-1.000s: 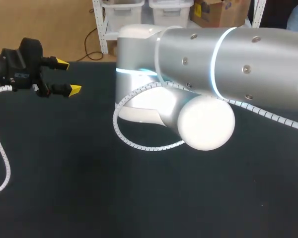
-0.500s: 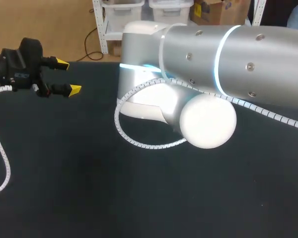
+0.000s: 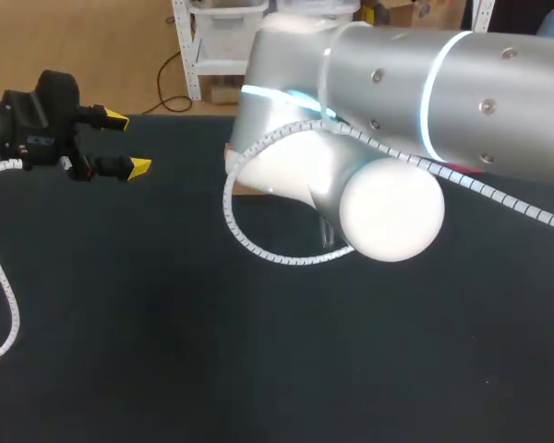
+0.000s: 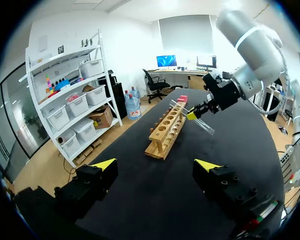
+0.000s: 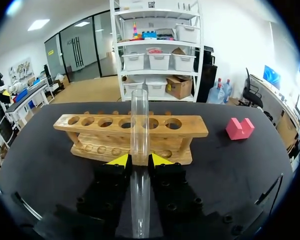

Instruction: Grasp the test tube, adjust it, and insert it.

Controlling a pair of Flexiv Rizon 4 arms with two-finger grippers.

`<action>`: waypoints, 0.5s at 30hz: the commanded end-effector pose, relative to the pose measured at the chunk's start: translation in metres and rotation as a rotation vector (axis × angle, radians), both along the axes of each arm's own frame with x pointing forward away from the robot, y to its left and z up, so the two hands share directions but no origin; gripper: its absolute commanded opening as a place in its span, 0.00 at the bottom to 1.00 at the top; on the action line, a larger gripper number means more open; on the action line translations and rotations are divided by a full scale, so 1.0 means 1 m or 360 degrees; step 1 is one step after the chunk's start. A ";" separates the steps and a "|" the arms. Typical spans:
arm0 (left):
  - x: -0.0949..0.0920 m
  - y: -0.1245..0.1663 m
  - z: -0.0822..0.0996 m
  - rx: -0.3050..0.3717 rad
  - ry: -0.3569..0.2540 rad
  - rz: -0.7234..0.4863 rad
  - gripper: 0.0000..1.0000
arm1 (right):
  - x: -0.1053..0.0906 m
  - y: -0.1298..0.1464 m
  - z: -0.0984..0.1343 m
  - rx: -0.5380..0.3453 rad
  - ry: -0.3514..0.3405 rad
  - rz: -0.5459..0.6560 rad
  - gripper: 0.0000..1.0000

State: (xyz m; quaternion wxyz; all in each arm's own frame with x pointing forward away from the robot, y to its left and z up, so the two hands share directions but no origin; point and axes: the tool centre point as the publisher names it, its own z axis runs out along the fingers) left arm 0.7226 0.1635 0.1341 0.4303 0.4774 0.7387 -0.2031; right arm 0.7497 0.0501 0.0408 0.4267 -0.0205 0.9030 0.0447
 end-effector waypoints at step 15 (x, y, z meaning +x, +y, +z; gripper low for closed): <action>-0.001 0.001 -0.002 -0.0010 -0.0013 0.0001 1.00 | 0.005 -0.002 0.000 -0.0028 0.0187 0.0056 0.00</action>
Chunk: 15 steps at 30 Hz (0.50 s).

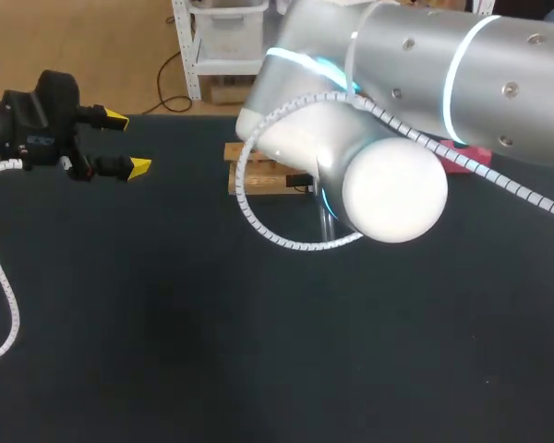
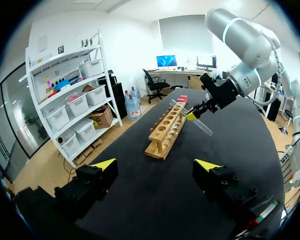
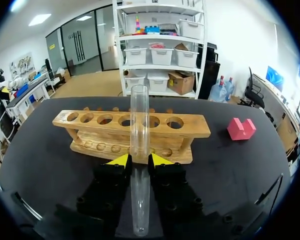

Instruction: Grasp the test tube, adjust it, and insert it.

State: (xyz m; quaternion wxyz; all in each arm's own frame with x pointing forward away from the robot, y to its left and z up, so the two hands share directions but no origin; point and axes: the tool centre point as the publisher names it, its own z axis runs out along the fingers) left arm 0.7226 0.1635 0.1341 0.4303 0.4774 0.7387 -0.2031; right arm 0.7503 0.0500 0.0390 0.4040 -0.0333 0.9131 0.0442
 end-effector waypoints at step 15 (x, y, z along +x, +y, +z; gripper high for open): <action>-0.001 0.001 -0.002 -0.0010 -0.0013 0.0001 1.00 | 0.002 -0.004 0.001 -0.0032 0.0205 0.0038 0.00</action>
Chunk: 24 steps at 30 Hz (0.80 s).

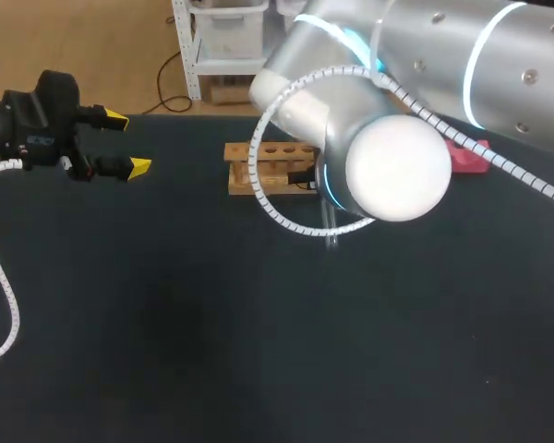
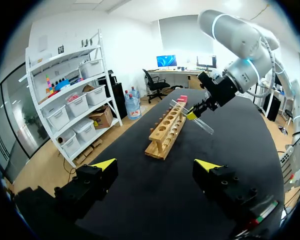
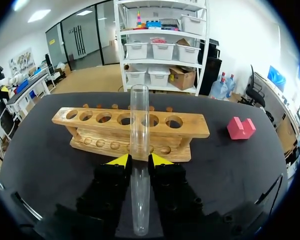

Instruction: Grasp the test tube, adjust it, and insert it.

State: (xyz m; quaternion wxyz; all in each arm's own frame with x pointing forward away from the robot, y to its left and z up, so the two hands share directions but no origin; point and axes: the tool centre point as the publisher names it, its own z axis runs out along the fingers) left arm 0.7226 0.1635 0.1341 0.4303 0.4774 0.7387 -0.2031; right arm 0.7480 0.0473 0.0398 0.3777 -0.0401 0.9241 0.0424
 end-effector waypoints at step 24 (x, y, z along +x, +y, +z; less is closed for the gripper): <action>-0.001 0.001 -0.002 -0.0010 -0.0013 0.0001 1.00 | -0.006 -0.013 0.016 0.0009 0.0054 -0.0058 0.00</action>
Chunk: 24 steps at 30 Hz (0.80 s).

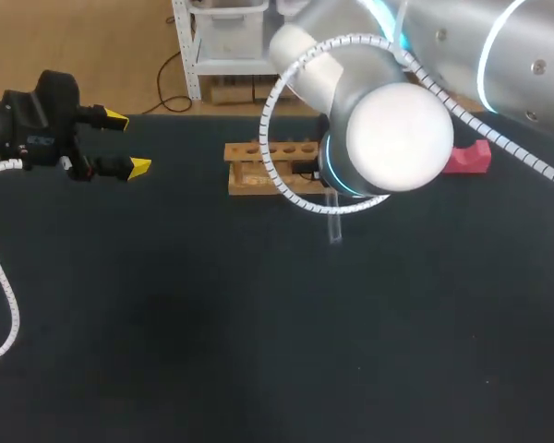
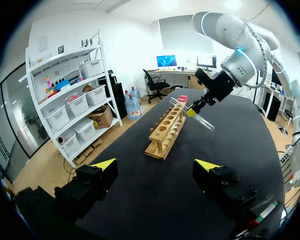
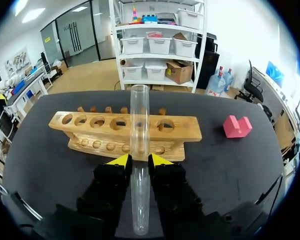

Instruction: Grasp the test tube, adjust it, and insert it.

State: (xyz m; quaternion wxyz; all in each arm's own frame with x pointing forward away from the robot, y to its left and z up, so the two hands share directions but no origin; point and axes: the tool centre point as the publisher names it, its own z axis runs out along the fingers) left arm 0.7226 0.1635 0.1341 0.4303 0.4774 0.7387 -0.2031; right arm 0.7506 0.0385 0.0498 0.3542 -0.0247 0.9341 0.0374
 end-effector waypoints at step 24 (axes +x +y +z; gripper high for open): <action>-0.001 0.001 -0.002 -0.0010 -0.0013 0.0001 1.00 | 0.010 -0.010 0.003 0.0005 -0.0051 -0.0025 0.00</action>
